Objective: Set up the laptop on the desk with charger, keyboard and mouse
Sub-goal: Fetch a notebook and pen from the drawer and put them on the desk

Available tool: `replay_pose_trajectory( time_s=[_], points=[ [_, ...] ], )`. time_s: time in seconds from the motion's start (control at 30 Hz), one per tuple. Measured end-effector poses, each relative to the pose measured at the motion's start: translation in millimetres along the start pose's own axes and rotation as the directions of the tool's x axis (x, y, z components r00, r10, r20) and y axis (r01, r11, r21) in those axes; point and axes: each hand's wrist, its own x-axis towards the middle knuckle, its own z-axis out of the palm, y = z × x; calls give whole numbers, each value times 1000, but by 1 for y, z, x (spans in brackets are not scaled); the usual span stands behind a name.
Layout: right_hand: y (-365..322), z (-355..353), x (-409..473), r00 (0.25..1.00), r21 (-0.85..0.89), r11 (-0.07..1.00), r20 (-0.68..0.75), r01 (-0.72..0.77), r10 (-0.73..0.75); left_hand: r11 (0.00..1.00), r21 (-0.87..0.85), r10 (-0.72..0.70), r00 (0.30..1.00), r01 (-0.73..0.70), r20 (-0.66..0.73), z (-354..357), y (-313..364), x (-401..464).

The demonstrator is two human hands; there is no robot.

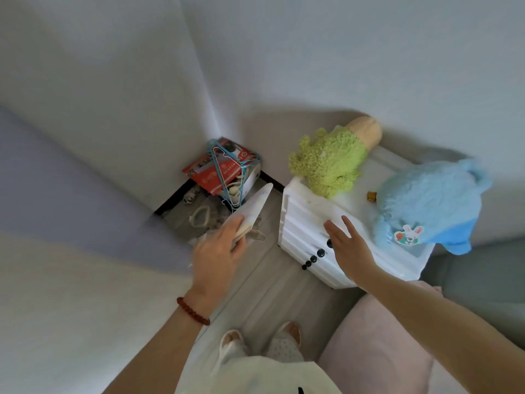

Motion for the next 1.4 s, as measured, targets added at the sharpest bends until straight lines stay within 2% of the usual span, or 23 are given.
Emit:
replay_pose_trajectory(
  time_s=[0.07,0.1,0.17,0.23,0.33,0.47,0.6,0.7,0.77,0.83,1.0,1.17,1.23,1.4],
  points=[
    [-3,-14,-5,997,281,959,-50,-38,54,1000,19,-15,1000,15,-10,-9,2,-12],
    [-8,-23,-8,992,449,893,-97,-24,75,999,29,-18,1000,19,-11,-15,3,-18],
    [-19,-46,-18,954,703,704,-268,98,135,999,39,-7,1000,7,-10,-29,5,-35],
    [-32,-75,-32,876,797,535,-440,281,197,999,28,-26,1000,25,14,-48,6,-58],
    [-60,-122,-50,790,738,478,-598,476,138,996,-46,-69,996,72,50,-83,4,-104],
    [-119,-183,-85,742,658,441,-669,611,-30,998,42,-39,999,40,-22,-135,-1,-186],
    [-207,-236,-134,728,624,402,-659,670,-189,966,151,-193,973,212,-128,-195,-19,-288],
    [-286,-284,-170,658,554,364,-691,749,-301,891,217,-349,907,399,-235,-248,-39,-375],
    [-335,-319,-192,596,501,329,-722,801,-352,822,184,-465,821,540,-331,-281,-51,-427],
    [-388,-358,-219,513,442,261,-749,858,-419,723,151,-557,698,675,-450,-316,-63,-481],
    [-520,-445,-283,313,296,125,-757,947,-574,454,183,-578,444,872,-685,-391,-78,-610],
    [-650,-518,-352,1,68,-65,-699,996,-715,190,77,-527,168,979,-833,-450,-91,-729],
    [-695,-545,-373,-65,18,-105,-672,994,-738,84,39,-495,76,996,-865,-473,-100,-765],
    [-821,-618,-429,-247,-146,-200,-613,969,-751,-267,-196,-340,-283,944,-897,-540,-114,-864]
  ],
)
